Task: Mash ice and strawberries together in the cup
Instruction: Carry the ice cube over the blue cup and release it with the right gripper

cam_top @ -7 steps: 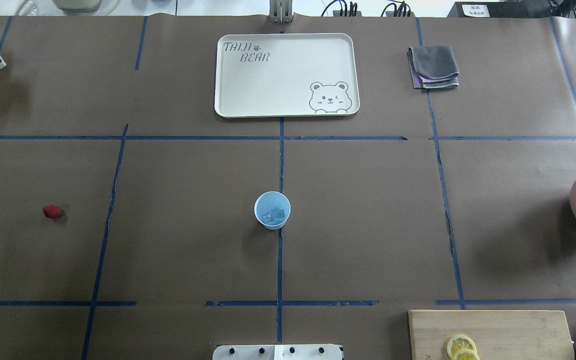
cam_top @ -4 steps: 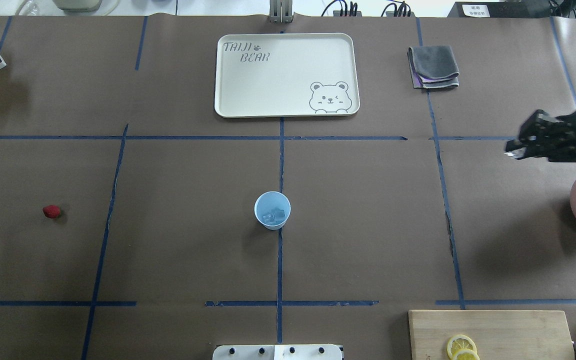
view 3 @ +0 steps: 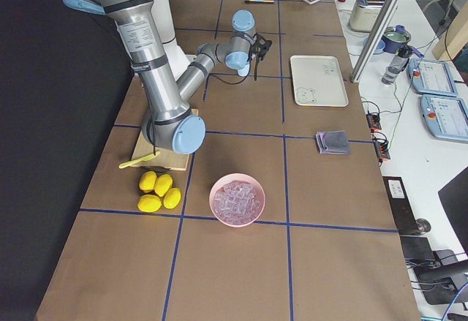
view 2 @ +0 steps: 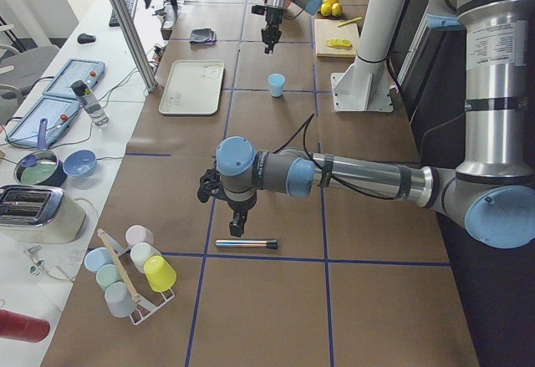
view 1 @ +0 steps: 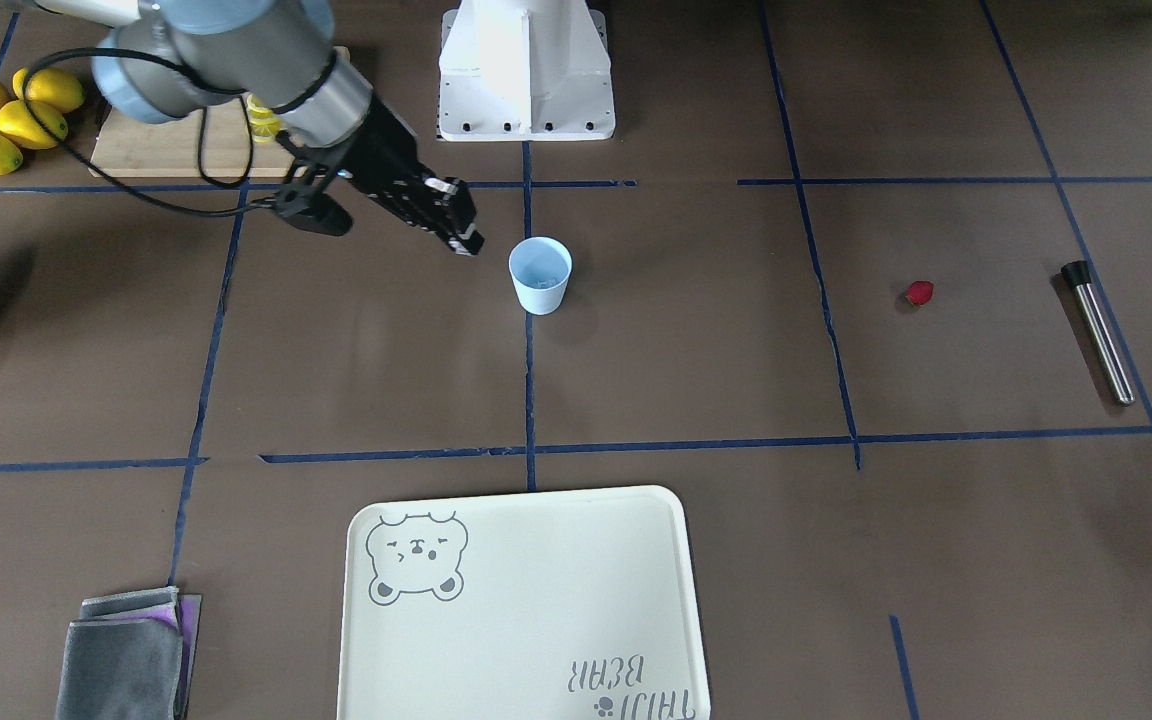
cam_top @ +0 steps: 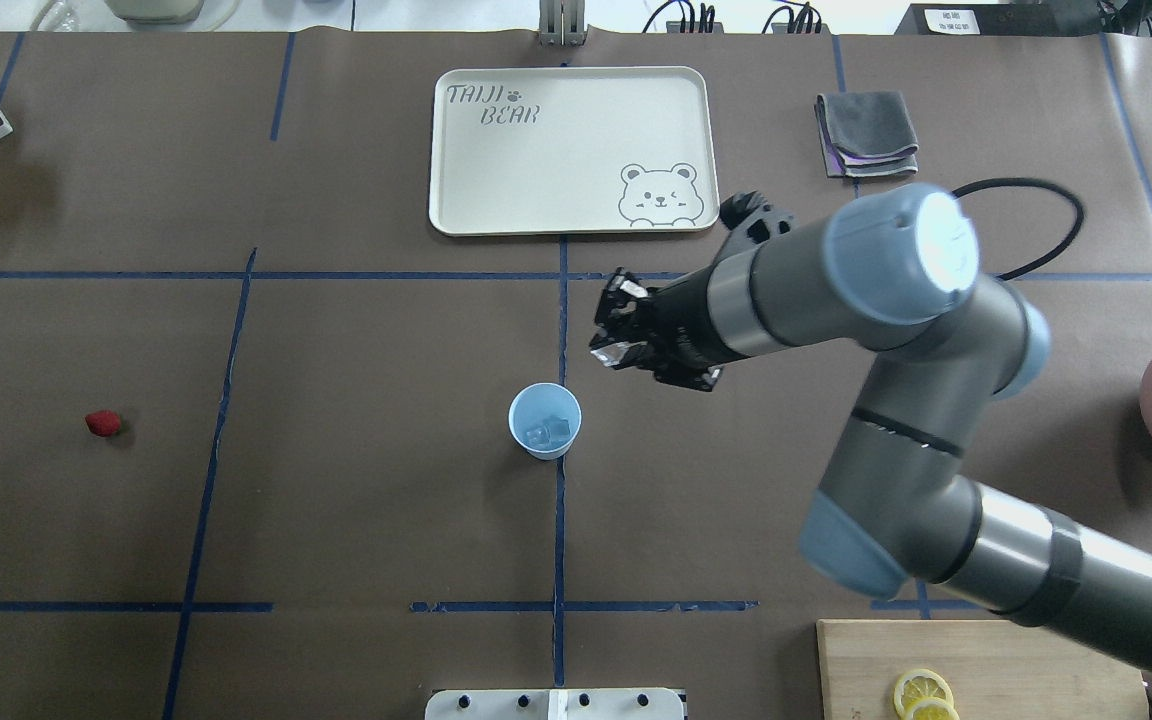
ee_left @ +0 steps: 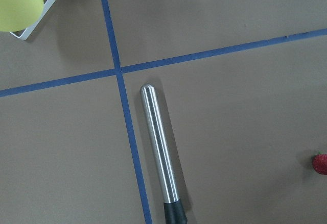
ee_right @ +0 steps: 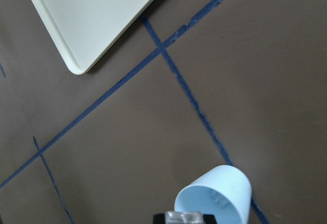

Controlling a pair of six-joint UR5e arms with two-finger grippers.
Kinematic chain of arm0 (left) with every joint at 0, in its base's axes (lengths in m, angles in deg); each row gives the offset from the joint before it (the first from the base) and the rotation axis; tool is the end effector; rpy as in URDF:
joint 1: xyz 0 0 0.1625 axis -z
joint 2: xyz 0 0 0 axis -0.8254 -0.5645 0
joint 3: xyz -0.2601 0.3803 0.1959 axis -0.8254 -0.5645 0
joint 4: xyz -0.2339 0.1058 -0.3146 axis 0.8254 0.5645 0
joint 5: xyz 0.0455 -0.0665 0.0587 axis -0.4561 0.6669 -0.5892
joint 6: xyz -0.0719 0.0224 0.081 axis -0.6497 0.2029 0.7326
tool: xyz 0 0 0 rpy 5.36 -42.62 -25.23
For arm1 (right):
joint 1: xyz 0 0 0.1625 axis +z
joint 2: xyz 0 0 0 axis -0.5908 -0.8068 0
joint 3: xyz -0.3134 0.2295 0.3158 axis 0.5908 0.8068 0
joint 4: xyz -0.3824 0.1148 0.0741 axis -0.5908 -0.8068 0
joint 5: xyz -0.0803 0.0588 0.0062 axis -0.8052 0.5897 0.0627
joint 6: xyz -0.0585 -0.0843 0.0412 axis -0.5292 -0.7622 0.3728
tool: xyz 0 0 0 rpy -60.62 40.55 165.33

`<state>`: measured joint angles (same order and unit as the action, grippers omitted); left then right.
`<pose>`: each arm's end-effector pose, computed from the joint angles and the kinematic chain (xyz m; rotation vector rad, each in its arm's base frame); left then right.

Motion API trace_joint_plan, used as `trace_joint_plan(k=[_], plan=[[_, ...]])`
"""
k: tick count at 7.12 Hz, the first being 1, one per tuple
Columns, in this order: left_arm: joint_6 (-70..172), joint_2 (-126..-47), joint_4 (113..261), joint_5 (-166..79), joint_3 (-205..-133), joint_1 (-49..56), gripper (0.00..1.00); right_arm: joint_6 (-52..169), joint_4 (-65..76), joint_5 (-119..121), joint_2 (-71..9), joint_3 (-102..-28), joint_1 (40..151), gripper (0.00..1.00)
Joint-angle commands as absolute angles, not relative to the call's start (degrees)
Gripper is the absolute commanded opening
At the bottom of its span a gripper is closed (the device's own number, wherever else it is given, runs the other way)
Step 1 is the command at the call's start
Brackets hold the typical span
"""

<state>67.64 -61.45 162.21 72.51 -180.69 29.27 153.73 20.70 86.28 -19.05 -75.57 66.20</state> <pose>-0.0123 -0.4447 0.6735 0.1125 0.8332 0.1744 -0.5243 -0.4166 0.2487 -0.1870 -1.3080 0.5715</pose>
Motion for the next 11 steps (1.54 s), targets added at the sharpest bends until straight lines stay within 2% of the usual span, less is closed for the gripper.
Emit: trace_joint_plan(k=[1,5,6,7,8,9,11], plan=[[67.51,-61.52,162.21,72.49,-180.8,29.27,1.0,155.82,20.75,80.73,-13.29,-70.05,61.45,0.05],[67.51,-61.52,162.21,72.58,-180.8,29.27,1.0,155.91,20.31,80.9,-15.82,-70.47,60.56,0.12],[67.51,-61.52,162.21,72.58,-180.89,29.27,1.0,156.0,20.31,80.81,-16.52,-70.47,60.39,0.23],[67.51,-61.52,162.21,72.58,-180.89,29.27,1.0,155.91,20.31,80.81,-17.13,-70.73,60.3,0.4],[67.68,-61.52,162.21,72.58,-180.89,29.27,1.0,156.0,20.31,80.72,-17.4,-70.74,60.3,0.51],[67.68,-61.52,162.21,72.58,-180.89,29.27,1.0,155.91,20.31,80.72,-17.67,-70.65,60.21,0.68],[67.51,-61.52,162.21,72.58,-180.71,29.27,1.0,155.74,20.31,80.81,-17.23,-71.08,60.12,0.83]])
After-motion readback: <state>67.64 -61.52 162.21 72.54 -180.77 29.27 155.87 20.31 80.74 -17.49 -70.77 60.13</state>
